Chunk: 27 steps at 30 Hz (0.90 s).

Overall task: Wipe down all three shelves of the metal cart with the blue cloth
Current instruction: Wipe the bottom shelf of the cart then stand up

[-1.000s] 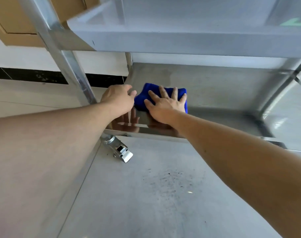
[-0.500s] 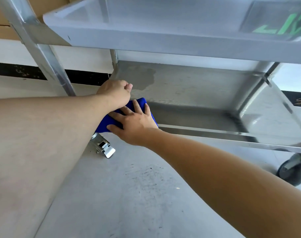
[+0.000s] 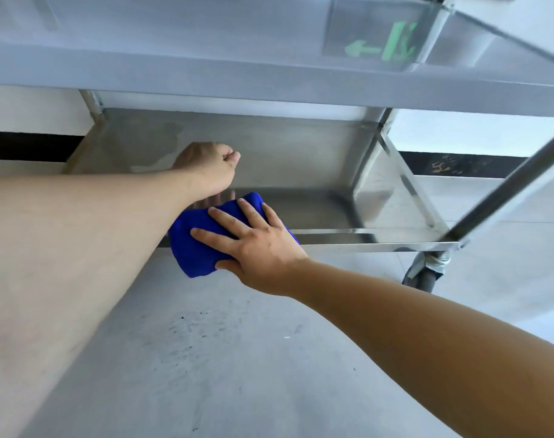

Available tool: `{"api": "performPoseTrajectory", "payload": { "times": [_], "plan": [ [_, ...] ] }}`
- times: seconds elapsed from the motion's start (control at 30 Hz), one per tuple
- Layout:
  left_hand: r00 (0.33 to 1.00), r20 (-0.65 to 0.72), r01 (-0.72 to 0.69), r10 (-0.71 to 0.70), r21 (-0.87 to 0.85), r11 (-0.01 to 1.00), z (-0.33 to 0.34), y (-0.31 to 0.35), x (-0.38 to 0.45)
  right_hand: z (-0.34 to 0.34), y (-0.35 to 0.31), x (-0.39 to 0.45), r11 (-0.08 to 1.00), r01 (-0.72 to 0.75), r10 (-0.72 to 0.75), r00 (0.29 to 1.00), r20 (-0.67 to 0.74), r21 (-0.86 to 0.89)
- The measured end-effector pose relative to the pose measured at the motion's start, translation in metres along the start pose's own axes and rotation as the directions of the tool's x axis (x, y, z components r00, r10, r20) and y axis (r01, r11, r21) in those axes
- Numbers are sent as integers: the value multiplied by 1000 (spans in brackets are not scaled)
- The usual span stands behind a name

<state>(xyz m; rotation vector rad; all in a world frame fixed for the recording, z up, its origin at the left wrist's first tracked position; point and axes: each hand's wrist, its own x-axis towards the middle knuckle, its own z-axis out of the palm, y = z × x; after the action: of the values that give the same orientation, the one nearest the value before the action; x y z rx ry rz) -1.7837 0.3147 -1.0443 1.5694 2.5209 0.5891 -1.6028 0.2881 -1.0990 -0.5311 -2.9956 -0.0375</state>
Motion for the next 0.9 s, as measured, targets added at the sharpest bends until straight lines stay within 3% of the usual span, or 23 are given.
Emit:
{"api": "performPoseTrajectory", "payload": {
  "times": [0.37, 0.63, 0.77, 0.9],
  "plan": [
    [995, -7, -97, 97, -62, 993, 69, 120, 10, -11, 125, -123, 960, -281, 281, 959, 13, -12],
    [981, 116, -150, 159, -79, 986, 98, 173, -11, -12, 186, -184, 874, -486, 486, 873, -35, 5],
    [973, 146, -173, 178, -51, 984, 107, 190, -21, -11, 188, -179, 810, -577, 584, 811, -45, 107],
    [968, 130, -214, 217, -33, 976, 113, 199, -27, -11, 190, -154, 696, -708, 714, 700, -8, 122]
  ]
}}
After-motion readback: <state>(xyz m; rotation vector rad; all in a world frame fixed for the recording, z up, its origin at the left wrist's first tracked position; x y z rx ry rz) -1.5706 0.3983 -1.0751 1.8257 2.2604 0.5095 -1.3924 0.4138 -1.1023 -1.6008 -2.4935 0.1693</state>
